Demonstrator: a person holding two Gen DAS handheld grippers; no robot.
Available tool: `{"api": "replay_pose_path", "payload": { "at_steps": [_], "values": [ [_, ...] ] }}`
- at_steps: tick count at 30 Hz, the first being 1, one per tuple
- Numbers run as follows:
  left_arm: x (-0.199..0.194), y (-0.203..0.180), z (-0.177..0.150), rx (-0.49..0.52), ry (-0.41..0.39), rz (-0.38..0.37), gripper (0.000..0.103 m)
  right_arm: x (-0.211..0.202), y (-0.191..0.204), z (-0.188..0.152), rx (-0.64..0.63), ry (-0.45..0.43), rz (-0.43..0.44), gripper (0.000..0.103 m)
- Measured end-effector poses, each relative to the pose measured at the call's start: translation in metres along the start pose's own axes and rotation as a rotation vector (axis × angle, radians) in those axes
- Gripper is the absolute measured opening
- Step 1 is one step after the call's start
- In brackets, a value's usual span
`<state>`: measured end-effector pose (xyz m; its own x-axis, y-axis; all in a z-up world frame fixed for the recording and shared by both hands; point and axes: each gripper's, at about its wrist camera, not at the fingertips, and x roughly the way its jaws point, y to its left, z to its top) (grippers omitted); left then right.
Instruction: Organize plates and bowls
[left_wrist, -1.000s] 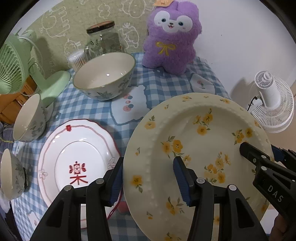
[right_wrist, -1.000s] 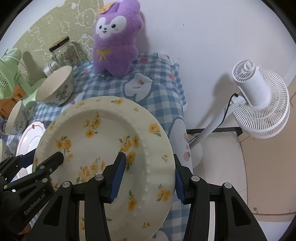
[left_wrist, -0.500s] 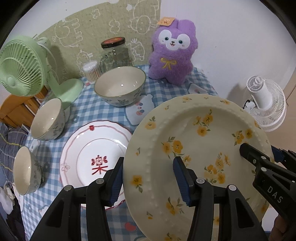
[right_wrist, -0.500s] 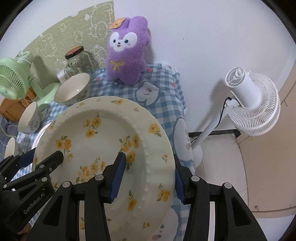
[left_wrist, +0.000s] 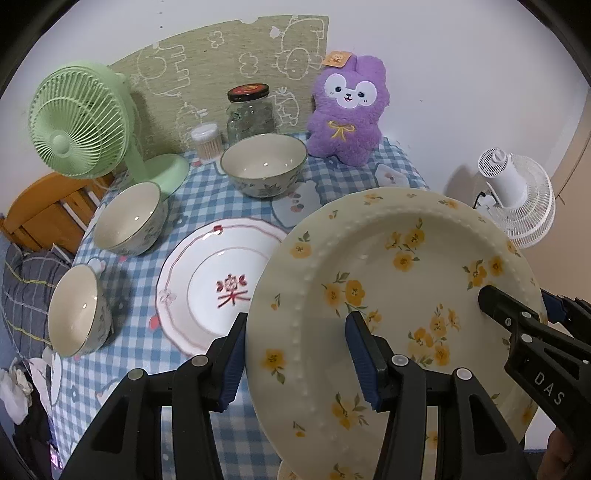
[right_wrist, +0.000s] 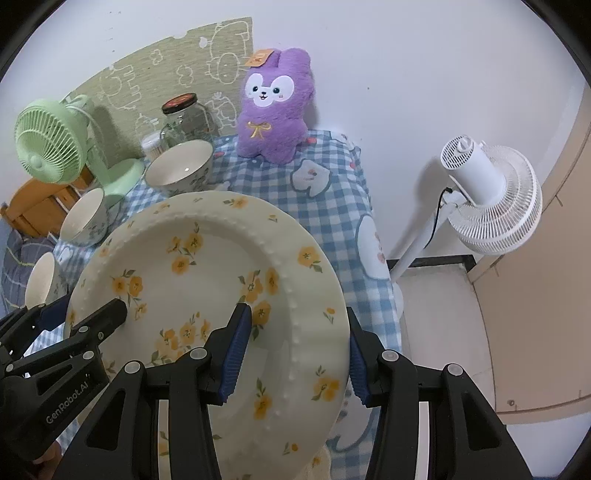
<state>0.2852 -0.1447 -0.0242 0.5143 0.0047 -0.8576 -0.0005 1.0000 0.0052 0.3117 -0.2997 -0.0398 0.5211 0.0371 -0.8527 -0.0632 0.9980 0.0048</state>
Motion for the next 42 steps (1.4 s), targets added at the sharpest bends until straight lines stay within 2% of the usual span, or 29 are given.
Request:
{"api": "replay_pose_path", "payload": {
  "at_steps": [16, 31, 42],
  "values": [
    [-0.008, 0.012, -0.062, 0.052, 0.038, -0.022, 0.053, -0.011, 0.015, -0.073, 0.045, 0.045, -0.019, 0.051],
    [0.007, 0.010, -0.101, 0.078, 0.092, -0.056, 0.053, -0.001, 0.013, -0.116, 0.081, 0.098, -0.051, 0.051],
    [0.017, 0.006, -0.119, 0.092, 0.128, -0.055, 0.053, 0.011, 0.010, -0.133, 0.103, 0.135, -0.058, 0.051]
  ]
}}
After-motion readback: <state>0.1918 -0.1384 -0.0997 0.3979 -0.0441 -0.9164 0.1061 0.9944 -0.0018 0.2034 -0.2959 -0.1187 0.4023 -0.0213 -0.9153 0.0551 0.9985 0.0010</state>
